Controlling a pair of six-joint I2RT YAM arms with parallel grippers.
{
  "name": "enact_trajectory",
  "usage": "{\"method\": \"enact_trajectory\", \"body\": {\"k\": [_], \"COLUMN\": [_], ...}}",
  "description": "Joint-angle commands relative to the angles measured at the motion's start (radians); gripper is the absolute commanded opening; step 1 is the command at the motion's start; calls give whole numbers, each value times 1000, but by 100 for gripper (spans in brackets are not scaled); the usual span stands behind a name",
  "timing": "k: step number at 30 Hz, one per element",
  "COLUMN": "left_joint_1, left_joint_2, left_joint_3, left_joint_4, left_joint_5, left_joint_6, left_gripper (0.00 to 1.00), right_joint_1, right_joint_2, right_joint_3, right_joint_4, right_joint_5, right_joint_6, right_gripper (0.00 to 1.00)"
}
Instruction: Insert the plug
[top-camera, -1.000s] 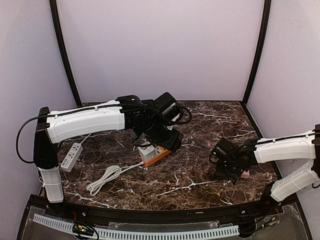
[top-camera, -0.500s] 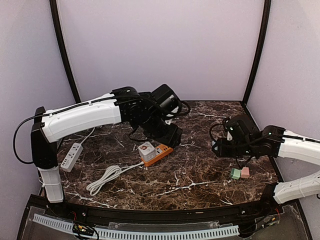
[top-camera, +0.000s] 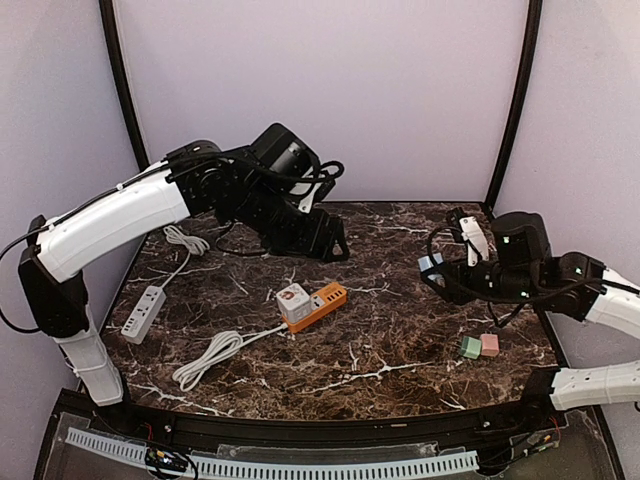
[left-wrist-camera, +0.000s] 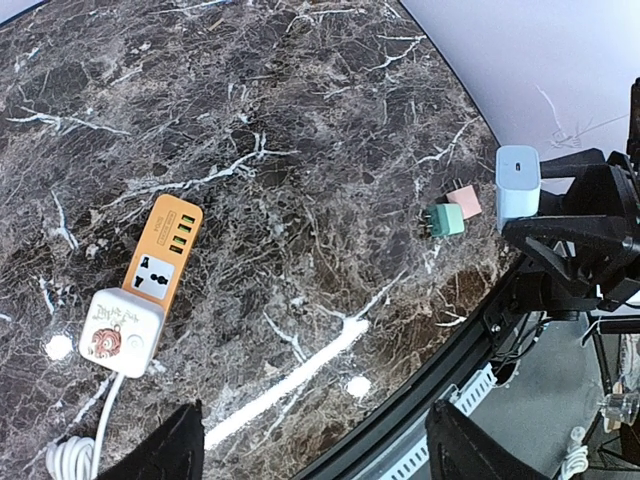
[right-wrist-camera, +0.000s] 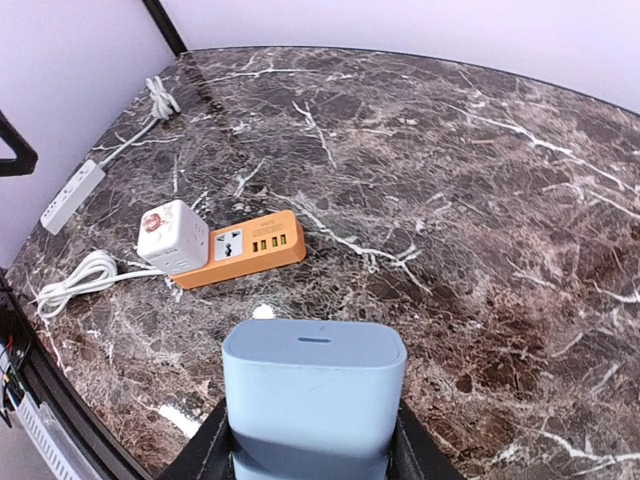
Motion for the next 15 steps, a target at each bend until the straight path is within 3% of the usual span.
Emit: {"method": "enact_trajectory", "body": {"k": [1, 15], "left_joint_1": [3, 26], "left_joint_2": [-51, -79], "left_joint_3": [7, -70], "left_joint_4": [-2, 145], "left_joint_5": [52, 221], "left_joint_6": [-25, -61], "left_gripper": [77, 76], "right_joint_1": [5, 5], "right_joint_2": [-40, -111], "right_joint_3": [24, 0], "right_joint_4": [101, 177], "right_joint_5": [-94, -291], "right_joint_6": [-135, -369], "right_gripper": [0, 0]}}
